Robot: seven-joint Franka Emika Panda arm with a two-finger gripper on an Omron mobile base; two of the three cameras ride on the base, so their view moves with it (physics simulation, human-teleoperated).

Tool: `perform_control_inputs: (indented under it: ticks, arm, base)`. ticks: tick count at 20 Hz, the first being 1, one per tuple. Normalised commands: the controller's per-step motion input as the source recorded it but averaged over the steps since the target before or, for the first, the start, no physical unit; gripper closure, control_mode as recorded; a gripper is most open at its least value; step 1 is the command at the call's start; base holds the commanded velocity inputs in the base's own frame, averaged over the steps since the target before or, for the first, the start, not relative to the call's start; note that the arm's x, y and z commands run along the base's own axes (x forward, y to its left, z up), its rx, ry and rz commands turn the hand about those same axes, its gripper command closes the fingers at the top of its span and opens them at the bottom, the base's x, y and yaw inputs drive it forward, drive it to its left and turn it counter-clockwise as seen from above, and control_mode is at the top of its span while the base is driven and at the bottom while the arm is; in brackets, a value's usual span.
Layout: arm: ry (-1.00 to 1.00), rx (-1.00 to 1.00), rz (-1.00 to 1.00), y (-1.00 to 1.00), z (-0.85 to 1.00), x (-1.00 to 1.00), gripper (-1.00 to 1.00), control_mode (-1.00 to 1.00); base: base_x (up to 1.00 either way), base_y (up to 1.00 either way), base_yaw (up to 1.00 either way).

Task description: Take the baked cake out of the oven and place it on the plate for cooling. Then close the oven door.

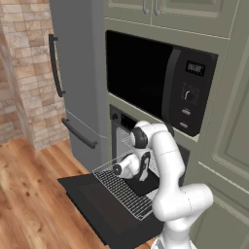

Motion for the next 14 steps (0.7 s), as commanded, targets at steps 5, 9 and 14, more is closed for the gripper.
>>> perform_control_inputs:
  ticks: [5,9,14]
  arm:
    - [0.00,0.00,0.08,0.00,-0.12,0.21,-1.00,-1.00]
    - [0.00,0.00,0.07,0.00,-0.14,0.21,-1.00,-1.00]
    - [0.03,0.00,0.07,-0.02,-0.12,0.17,-1.00,-1.00]
  base:
    - [0.00,0.00,0.00]
    - [0.00,0.00,0.00]
    - [0.00,0.00,0.00]
